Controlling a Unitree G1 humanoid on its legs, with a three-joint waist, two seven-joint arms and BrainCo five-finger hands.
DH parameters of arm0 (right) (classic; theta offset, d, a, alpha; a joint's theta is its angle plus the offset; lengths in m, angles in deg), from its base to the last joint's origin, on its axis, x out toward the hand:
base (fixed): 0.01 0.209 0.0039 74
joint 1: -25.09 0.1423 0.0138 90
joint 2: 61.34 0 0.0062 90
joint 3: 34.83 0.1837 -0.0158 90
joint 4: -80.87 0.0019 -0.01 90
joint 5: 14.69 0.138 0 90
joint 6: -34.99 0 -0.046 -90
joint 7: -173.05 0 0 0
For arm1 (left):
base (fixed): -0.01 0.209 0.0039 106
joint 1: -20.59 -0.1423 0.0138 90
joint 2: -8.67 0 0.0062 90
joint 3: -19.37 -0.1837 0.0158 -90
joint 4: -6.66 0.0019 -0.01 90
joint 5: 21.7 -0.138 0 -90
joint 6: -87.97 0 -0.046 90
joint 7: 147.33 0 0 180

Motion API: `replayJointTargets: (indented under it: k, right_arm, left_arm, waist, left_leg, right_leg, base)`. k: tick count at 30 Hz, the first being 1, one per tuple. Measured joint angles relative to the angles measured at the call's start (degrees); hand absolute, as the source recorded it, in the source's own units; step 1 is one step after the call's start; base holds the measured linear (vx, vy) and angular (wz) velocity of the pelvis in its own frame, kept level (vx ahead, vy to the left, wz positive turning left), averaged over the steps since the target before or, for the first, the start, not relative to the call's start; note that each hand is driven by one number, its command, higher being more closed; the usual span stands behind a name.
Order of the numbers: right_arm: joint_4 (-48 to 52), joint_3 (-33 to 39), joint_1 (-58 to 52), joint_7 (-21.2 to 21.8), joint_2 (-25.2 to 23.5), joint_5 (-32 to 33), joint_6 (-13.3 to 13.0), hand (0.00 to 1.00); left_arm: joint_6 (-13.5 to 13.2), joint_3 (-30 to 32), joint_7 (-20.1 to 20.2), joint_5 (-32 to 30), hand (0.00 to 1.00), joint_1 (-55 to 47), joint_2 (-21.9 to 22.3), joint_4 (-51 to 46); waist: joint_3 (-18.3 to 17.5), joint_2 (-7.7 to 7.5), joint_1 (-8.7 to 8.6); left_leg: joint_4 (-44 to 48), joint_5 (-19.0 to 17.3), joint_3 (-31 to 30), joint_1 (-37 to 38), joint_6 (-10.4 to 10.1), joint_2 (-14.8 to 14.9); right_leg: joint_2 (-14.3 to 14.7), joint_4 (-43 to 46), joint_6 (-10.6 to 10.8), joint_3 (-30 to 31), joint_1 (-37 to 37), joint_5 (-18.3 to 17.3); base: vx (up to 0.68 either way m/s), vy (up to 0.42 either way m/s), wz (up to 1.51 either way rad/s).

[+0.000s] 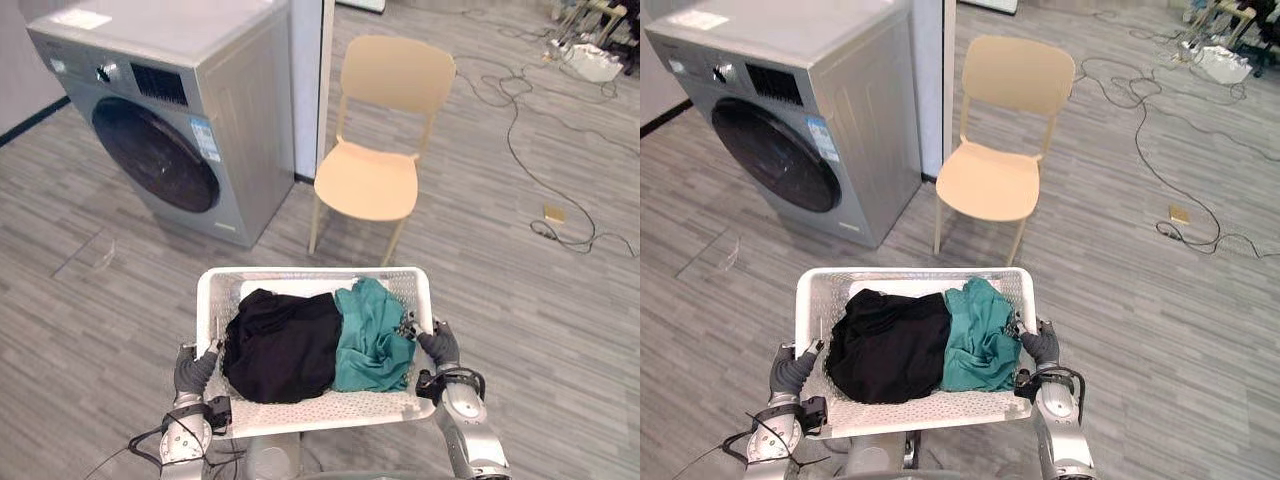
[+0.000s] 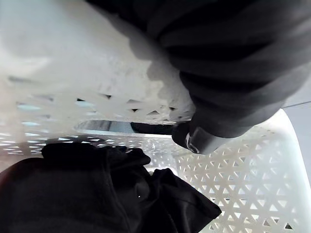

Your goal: Pick up the laundry basket with both hands and put the clothes into the washing machine.

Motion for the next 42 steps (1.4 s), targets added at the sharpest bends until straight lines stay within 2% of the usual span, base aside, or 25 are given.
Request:
replayJointTargets:
  k: [3,4,6,8,9,10,11,13,14,15,17,20,21,23,25,27,28,29,31,33,36,37,39,40,42]
  right_arm:
    - [3.4,-1.1,-0.7,0.7,-0.4,0.0,0.0,1.00]
    - [5.4,-1.1,-0.8,0.7,-0.4,0.0,0.0,1.00]
    - [7.0,-0.8,-0.7,0.7,0.0,0.0,-0.1,1.00]
    - [7.6,-0.8,-0.6,0.5,0.4,0.0,-0.2,1.00]
    - [7.6,-0.8,-1.1,0.4,0.7,0.0,-0.2,1.00]
    - [7.5,-0.9,-1.7,0.1,1.0,0.0,-0.1,1.00]
    - [7.6,-1.1,-2.1,-0.2,1.9,-0.1,0.0,1.00]
    - [7.6,-1.0,-2.4,-0.4,3.5,-0.1,0.1,1.00]
    - [7.6,-0.9,-2.5,-0.4,4.2,-0.1,0.1,1.00]
    - [7.7,-1.0,-2.4,-0.4,4.4,-0.1,0.1,1.00]
    - [8.1,-2.0,-2.9,-0.4,4.4,0.0,0.0,1.00]
    - [8.6,-1.4,-2.7,-0.9,4.4,0.2,-0.1,1.00]
    - [8.3,-1.6,-2.6,-1.1,4.3,0.2,-0.1,1.00]
    - [7.0,-2.2,-2.0,-1.1,3.9,0.2,-0.1,1.00]
    - [4.0,-2.4,-0.1,-1.1,3.6,0.1,-0.1,1.00]
    - [2.2,-2.7,1.6,-1.1,3.6,0.1,-0.1,1.00]
    - [1.5,-3.0,2.2,-1.0,3.6,0.1,-0.1,1.00]
    - [-0.1,-3.6,2.6,-1.0,2.7,0.1,-0.2,1.00]
    - [-0.8,-5.3,3.3,-0.6,1.0,0.2,-0.2,1.00]
    - [-1.9,-5.9,6.6,-0.4,1.0,0.2,-0.2,1.00]
    - [-2.0,-5.4,7.3,-0.3,0.8,1.2,-0.4,1.00]
    - [-2.0,-5.0,6.6,-0.3,0.8,1.2,-0.2,1.00]
    - [-2.7,-4.6,6.6,-0.4,1.0,1.0,0.0,1.00]
    - [-4.0,-4.5,7.3,-0.4,1.2,0.8,0.0,1.00]
    - [-5.9,-4.5,8.2,-0.4,1.2,-0.7,0.2,1.00]
  left_arm:
    - [0.0,0.0,-0.2,0.0,1.00,-2.1,-0.1,-4.7]
    - [-0.1,0.0,-0.2,0.1,1.00,-2.0,0.0,-5.9]
    - [-1.2,0.0,-0.2,0.3,1.00,-1.1,0.0,-6.1]
    - [-1.3,0.0,-0.1,0.5,1.00,0.3,-0.1,-5.2]
    - [-1.3,0.0,-0.1,0.5,1.00,0.8,0.2,-3.9]
    - [-1.2,-0.2,0.0,0.5,1.00,1.2,0.8,-2.3]
    - [-1.1,-0.3,0.0,0.4,1.00,1.2,1.6,-1.1]
    - [-0.8,-0.7,0.0,0.1,1.00,0.8,3.4,-1.0]
    - [-0.7,-0.8,0.1,-0.3,1.00,0.8,4.3,-1.0]
    - [-0.3,-0.6,0.1,-0.3,1.00,0.7,4.8,-1.0]
    - [-0.6,-0.1,0.2,0.0,1.00,-0.4,4.3,-1.0]
    - [-1.2,-0.4,0.2,0.1,1.00,1.3,3.5,-0.2]
    - [-1.2,-0.1,0.1,0.1,1.00,2.7,2.6,1.8]
    - [-1.2,0.7,0.0,0.1,1.00,3.0,2.5,3.0]
    - [-1.1,1.1,0.0,0.1,1.00,3.0,1.9,3.3]
    - [-1.0,1.8,-0.2,0.1,1.00,3.0,2.0,3.3]
    - [-1.0,2.1,-0.3,0.2,1.00,3.0,2.1,3.4]
    - [-1.0,2.9,-0.7,0.3,1.00,3.1,1.4,3.8]
    - [-0.9,4.7,-1.5,0.6,1.00,3.5,-1.1,4.1]
    - [-1.2,5.3,-2.9,1.2,1.00,3.9,-1.5,4.0]
    - [-1.1,4.8,-2.8,1.1,1.00,6.1,-2.4,4.6]
    - [-0.9,4.3,-2.5,1.1,1.00,6.2,-2.8,5.2]
    - [-0.6,3.9,-2.4,1.1,1.00,6.2,-2.9,5.5]
    - [-0.4,3.7,-2.4,1.1,1.00,6.3,-3.1,5.9]
    - [0.4,3.5,-2.4,1.1,1.00,6.8,-3.8,6.8]
  waist:
    - [0.1,0.22,-1.23]
    - [0.3,0.87,-1.84]
    - [-0.1,0.67,-2.60]
    - [-0.3,0.53,-2.58]
    - [-0.6,0.99,-2.89]
    - [-1.2,1.56,-3.10]
    - [-2.0,2.00,-2.73]
    - [-2.4,3.39,-2.84]
    - [-2.7,4.97,-3.79]
    - [-2.7,6.47,-4.10]
    - [-3.3,7.57,-3.25]
    - [-4.1,8.14,-2.69]
    - [-4.0,6.75,-2.60]
    - [-4.2,5.70,-2.47]
    - [-4.2,3.89,-2.26]
    - [-3.9,3.35,-2.13]
    - [-4.0,3.84,-2.10]
    - [-3.7,2.58,-1.59]
    - [-3.9,0.84,-2.46]
    - [-3.8,1.55,-1.91]
    - [-3.6,2.42,-1.31]
    - [-3.9,1.92,-1.25]
    - [-4.0,1.35,-1.25]
    - [-3.9,1.24,-1.29]
    - [-3.8,1.32,-1.21]
  left_leg:
    - [-8.2,-0.5,1.8,10.3,-0.7,0.1]
    - [-9.6,-1.0,2.0,12.5,-1.6,0.5]
    - [-10.0,-2.3,2.0,14.2,-2.9,1.5]
    - [-9.9,-4.6,2.3,16.5,-4.9,3.4]
    - [-10.0,-5.8,1.4,17.5,-6.0,4.4]
    - [-10.8,-6.0,-0.1,18.4,-6.2,4.7]
    - [-11.3,-5.1,-2.1,19.0,-7.3,5.1]
    - [-8.0,-2.8,-5.5,18.4,-8.2,5.4]
    - [-1.2,0.2,-6.8,15.5,-8.1,6.8]
    - [7.7,7.0,-6.8,12.1,-7.7,9.3]
    - [17.7,18.5,-4.9,9.1,-5.6,13.6]
    - [27.2,15.1,-1.9,2.6,-2.7,17.3]
    - [25.2,12.0,1.1,0.5,-2.2,17.7]
    - [19.6,9.0,3.6,-0.2,-3.0,18.0]
    - [6.0,7.0,3.7,-1.5,-5.4,16.9]
    - [-5.3,8.0,0.1,-2.2,-6.7,14.4]
    - [-15.2,13.9,-5.5,-0.2,-10.2,11.7]
    - [-15.3,15.2,-6.1,1.3,-11.8,9.2]
    - [-12.3,14.2,-8.7,0.7,-10.8,5.9]
    - [-8.4,11.2,-11.6,0.5,-10.7,4.1]
    - [-5.7,6.4,-11.7,-1.5,-10.0,3.4]
    - [-5.8,5.4,-11.1,-1.4,-9.6,2.1]
    - [-6.4,4.7,-9.9,-1.1,-8.2,0.2]
    - [-7.2,4.5,-8.8,-0.4,-7.8,-0.2]
    - [-8.0,5.6,-5.7,1.2,-6.3,0.2]
  right_leg:
    - [0.1,1.3,-5.9,-7.4,-7.1,-2.4]
    - [0.8,-3.5,-7.7,-9.3,-9.5,-3.8]
    - [1.8,-14.1,-8.6,-11.3,-11.6,-4.0]
    - [3.2,-31.0,-10.0,-13.0,-13.5,-1.3]
    - [4.3,-36.0,-10.2,-13.0,-13.0,5.5]
    - [5.5,-35.6,-10.9,-13.0,-12.5,7.6]
    - [6.1,-34.2,-11.5,-13.3,-12.5,6.1]
    - [6.1,-31.2,-12.0,-14.3,-12.7,2.5]
    - [7.0,-31.0,-12.6,-15.5,-11.4,1.2]
    - [8.7,-32.4,-13.4,-16.5,-8.4,0.7]
    - [11.8,-36.9,-14.4,-16.1,-2.4,-0.2]
    - [13.8,-42.4,-14.3,-15.8,3.1,-0.8]
    - [13.4,-45.6,-13.5,-15.5,5.7,-0.2]
    - [12.8,-48.5,-12.5,-15.0,8.3,0.4]
    - [10.8,-50.5,-11.1,-13.9,10.1,1.2]
    - [8.6,-51.1,-9.2,-12.5,10.6,2.2]
    - [7.6,-51.9,-6.7,-11.3,11.3,2.4]
    - [6.2,-53.7,-4.8,-9.5,12.5,2.5]
    - [5.8,-57.0,-4.6,-9.5,14.7,3.3]
    - [5.3,-58.7,-3.3,-9.5,16.0,5.5]
    - [4.5,-59.1,-1.9,-8.6,14.6,3.9]
    - [3.2,-57.4,-2.0,-7.4,12.9,3.3]
    - [1.4,-54.3,-4.8,-5.8,10.3,1.9]
    - [0.3,-49.7,-6.9,-5.0,7.1,3.3]
    - [-1.2,-42.8,-7.6,-5.5,2.5,5.9]
  base:
    - [0.44,0.010,-0.33]
    - [0.46,-0.090,-0.11]
    - [0.35,-0.134,-0.04]
    - [0.44,-0.217,-0.05]
    - [0.41,-0.201,0.13]
    - [0.42,-0.166,0.09]
    - [0.44,-0.163,-0.01]
    - [0.42,-0.175,0.03]
    - [0.39,-0.191,0.09]
    - [0.38,-0.185,-0.05]
    - [0.37,-0.129,-0.41]
    - [0.39,-0.032,-0.15]
    - [0.30,0.033,0.09]
    - [0.26,0.067,0.01]
    - [0.28,0.210,-0.09]
    - [0.25,0.382,-0.26]
    - [0.18,0.367,-0.45]
    - [0.19,0.324,-0.31]
    - [0.18,0.212,0.00]
    - [0.05,0.215,-0.07]
    - [-0.07,0.220,-0.24]
    - [-0.08,0.190,-0.30]
    - [-0.03,0.184,-0.50]
    - [-0.01,0.182,-0.71]
    - [0.00,0.177,-0.92]
